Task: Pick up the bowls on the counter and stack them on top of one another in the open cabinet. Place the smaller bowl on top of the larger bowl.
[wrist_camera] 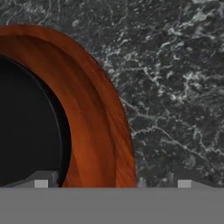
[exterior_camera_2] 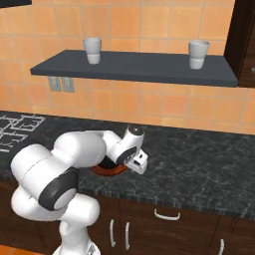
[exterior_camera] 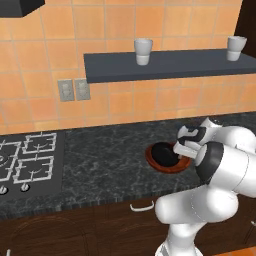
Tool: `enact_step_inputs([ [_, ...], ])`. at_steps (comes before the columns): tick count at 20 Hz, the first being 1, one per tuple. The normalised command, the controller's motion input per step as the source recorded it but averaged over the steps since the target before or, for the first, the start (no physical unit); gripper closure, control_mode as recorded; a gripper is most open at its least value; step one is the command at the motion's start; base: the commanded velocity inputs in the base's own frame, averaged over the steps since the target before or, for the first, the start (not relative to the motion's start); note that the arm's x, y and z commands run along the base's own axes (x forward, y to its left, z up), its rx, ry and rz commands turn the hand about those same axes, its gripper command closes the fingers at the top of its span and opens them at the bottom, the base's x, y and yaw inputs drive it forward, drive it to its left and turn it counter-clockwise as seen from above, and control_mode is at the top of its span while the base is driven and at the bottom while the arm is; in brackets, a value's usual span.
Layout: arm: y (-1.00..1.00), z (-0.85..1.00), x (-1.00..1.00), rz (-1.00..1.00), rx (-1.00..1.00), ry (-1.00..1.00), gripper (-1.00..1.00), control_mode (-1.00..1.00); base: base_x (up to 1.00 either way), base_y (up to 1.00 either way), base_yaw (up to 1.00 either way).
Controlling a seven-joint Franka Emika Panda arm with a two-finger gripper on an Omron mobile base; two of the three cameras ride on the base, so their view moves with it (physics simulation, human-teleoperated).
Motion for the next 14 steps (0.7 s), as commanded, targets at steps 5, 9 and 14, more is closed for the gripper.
enact_step_inputs([
  [5, 0.01, -0.31, 0.04, 0.0, 0.0, 0.0, 1.0, -1.0, 0.0, 0.0, 0.0],
  [9, 0.0, 0.0, 0.0, 0.0, 0.0, 0.0, 1.0, -1.0, 0.0, 0.0, 0.0],
  [14, 0.0, 0.06, -0.08, 0.0, 0.0, -0.04, 1.0, -1.0, 0.0, 0.0, 0.0],
])
